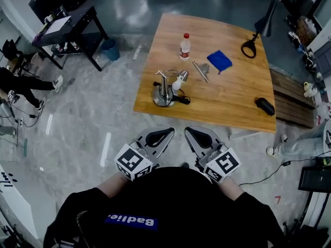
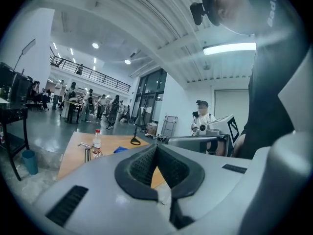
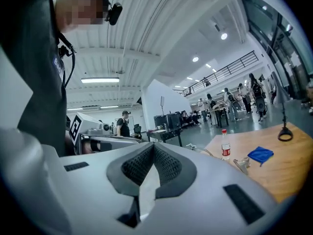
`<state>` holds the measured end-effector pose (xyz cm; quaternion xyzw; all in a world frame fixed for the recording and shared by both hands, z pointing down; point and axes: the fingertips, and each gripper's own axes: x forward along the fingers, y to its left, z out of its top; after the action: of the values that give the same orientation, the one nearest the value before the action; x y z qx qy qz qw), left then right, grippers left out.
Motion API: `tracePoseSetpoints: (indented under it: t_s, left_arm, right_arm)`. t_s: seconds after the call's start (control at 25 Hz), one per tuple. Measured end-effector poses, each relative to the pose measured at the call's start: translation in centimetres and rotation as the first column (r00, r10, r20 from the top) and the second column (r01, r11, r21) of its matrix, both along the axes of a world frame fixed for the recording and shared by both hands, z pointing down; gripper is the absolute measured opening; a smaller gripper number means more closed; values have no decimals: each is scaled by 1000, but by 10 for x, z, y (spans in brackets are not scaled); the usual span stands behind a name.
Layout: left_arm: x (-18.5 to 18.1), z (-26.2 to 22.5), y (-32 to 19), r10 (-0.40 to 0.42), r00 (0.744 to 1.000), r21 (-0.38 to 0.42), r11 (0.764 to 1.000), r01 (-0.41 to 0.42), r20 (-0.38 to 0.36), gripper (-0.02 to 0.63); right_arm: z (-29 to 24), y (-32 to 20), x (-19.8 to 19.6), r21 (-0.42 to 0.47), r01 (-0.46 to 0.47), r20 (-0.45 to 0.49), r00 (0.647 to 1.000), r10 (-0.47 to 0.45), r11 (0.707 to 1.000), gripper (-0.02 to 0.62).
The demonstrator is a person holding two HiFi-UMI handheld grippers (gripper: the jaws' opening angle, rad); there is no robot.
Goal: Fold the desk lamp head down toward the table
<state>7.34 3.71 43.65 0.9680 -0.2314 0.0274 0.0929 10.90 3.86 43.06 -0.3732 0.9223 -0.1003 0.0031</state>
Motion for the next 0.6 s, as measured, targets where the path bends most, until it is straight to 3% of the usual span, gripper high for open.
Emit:
tracePoseSetpoints:
  t_s: [0.6]
  left_arm:
    - [-42, -7, 28, 46, 999, 39, 998, -46, -3, -2]
  right_arm:
    - [-12, 24, -50, 36, -8, -71, 997, 10, 999, 5]
